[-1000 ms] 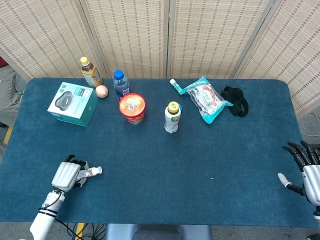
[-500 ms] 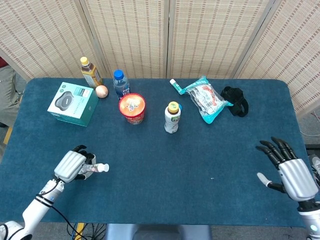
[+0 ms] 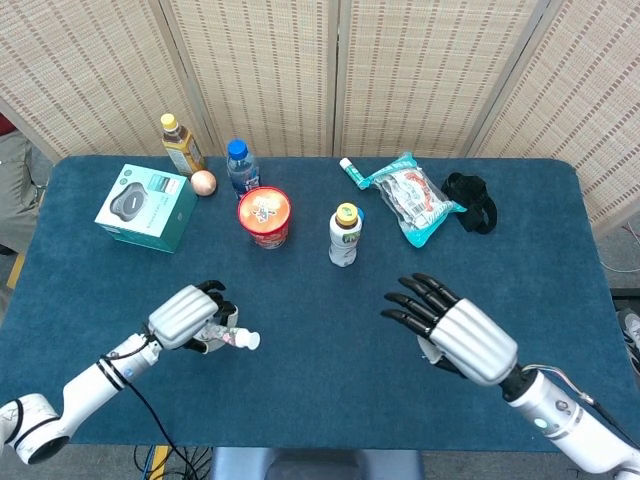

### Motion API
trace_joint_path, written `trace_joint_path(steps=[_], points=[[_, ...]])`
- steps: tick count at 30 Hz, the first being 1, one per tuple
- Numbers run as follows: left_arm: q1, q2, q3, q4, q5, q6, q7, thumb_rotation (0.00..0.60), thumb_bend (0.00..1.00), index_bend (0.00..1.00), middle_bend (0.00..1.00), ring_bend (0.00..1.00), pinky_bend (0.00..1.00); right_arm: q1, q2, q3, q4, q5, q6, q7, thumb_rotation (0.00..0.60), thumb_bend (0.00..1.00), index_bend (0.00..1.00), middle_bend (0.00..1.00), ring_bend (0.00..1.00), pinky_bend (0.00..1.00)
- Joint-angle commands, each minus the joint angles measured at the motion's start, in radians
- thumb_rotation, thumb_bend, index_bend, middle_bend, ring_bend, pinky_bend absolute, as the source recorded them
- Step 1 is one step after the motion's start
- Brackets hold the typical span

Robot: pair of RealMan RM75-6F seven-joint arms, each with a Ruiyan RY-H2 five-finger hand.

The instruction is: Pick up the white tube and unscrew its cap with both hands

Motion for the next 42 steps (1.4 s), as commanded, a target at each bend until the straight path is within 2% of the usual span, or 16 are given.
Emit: trace_joint_path(steps=[1,5,8,19,30,42], points=[[-0.034,0.021,-0.019,-0.025,-0.026,-0.036,-0.025,0.6,0.43,0.61,0.69,0.47,0.19,0.078,-0.024,0.034,-0.044,0.014,-0.096,-0.045,0.6,0.86,0.23,0.19,0.03,0.1],[-0.072,0.041,-0.038,-0.043,-0.066,-0.086,-0.061,0.6,0.44,0.62,0.7,0.47,0.19,0.134,-0.065,0.063,-0.055,0.048,-0.148,-0.085,0.6,0.97,0.25,0.19,0.03,0.1],[-0.102,0.061,-0.05,-0.057,-0.101,-0.134,-0.085,0.6,0.44,0.61,0.7,0.47,0.19,0.172,-0.101,0.083,-0.053,0.072,-0.182,-0.134,0.6,1.0,0.28,0.19,0.03,0.1],[-0.17,0.095,-0.09,-0.088,-0.192,-0.223,-0.129,0.6,0.44,0.62,0.71,0.47,0.19,0.292,-0.234,0.128,-0.019,0.194,-0.292,-0.291,0.6,1.0,0.31,0.19,0.01,0.09],[-0.2,0.096,-0.099,-0.088,-0.241,-0.27,-0.17,0.6,0.44,0.63,0.72,0.48,0.19,0.348,-0.34,0.134,0.054,0.275,-0.301,-0.409,0.6,1.0,0.31,0.19,0.0,0.07],[-0.215,0.083,-0.097,-0.088,-0.255,-0.282,-0.167,0.6,0.44,0.63,0.72,0.48,0.19,0.407,-0.425,0.135,0.126,0.326,-0.302,-0.443,0.6,1.0,0.31,0.19,0.0,0.07]])
